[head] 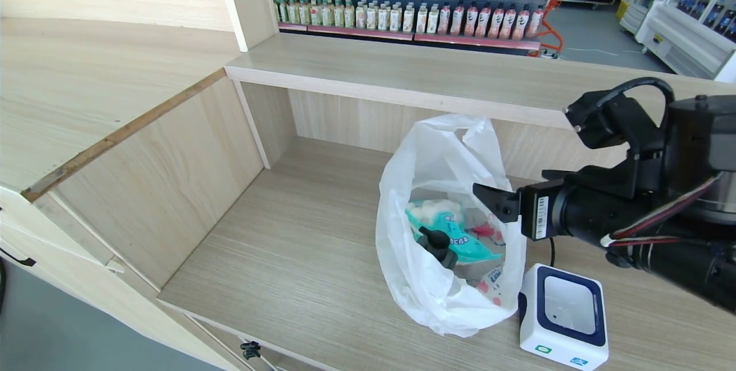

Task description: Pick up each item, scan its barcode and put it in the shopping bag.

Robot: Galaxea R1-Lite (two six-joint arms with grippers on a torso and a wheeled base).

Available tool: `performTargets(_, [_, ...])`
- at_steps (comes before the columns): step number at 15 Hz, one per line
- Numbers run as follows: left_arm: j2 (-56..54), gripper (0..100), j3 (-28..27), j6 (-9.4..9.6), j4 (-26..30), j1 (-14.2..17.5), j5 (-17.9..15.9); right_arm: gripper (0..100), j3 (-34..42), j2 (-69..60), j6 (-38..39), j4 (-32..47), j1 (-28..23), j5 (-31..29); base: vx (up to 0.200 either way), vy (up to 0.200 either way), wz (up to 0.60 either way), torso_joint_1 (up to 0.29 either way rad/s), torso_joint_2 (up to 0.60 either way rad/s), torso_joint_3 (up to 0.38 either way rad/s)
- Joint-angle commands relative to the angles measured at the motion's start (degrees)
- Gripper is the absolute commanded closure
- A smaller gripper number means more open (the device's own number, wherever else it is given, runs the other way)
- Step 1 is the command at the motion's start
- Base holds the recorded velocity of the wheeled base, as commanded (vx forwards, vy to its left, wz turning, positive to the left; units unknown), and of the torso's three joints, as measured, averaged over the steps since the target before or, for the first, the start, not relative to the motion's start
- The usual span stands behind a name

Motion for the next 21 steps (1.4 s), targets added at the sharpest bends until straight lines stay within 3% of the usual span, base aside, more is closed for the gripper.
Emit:
performTargets(1, [0.1,0,0.0,0.00,0.0,0.0,0.0,0,-0.9,-13.1,-5.3,7.8,0.0,-5.6,0.000,0.000,0.00,0.000,0.00,0.000])
performTargets(3, [0.1,0,0.0,0.00,-0.1,0.0,0.0,0,-1.5,-16.0,-6.9,9.2,0.0,-5.5,0.000,0.000,0.00,0.000,0.00,0.000])
performTargets(10, [0.1,0,0.0,0.00,0.0,0.0,0.0,0,-3.3,-18.1,-9.4,9.2,0.3,-3.2,0.000,0.000,-0.60,0.006,0.00,0.003])
performTargets(14, [0.0,0,0.0,0.00,-0.1,0.0,0.0,0,-3.8,-18.6,-10.2,9.6,-1.4,-3.2,0.000,0.000,0.00,0.000,0.00,0.000])
performTargets(16, [0.1,0,0.0,0.00,-0.1,0.0,0.0,0,-2.3,-18.9,-10.3,9.3,-7.1,-3.3,0.000,0.000,0.00,0.000,0.00,0.000])
performTargets(17, [0.1,0,0.0,0.00,0.0,0.0,0.0,0,0.7,-19.9,-9.8,9.0,-14.8,-3.3,0.000,0.000,0.00,0.000,0.00,0.000])
performTargets(18, [0.0,0,0.0,0.00,0.0,0.0,0.0,0,3.1,-21.0,-9.2,9.0,-18.5,-3.1,0.000,0.000,0.00,0.000,0.00,0.000])
performTargets(21, [0.1,0,0.0,0.00,-0.1,0.0,0.0,0,13.0,-28.8,-5.4,9.7,-26.8,-3.1,0.000,0.000,0.00,0.000,0.00,0.000])
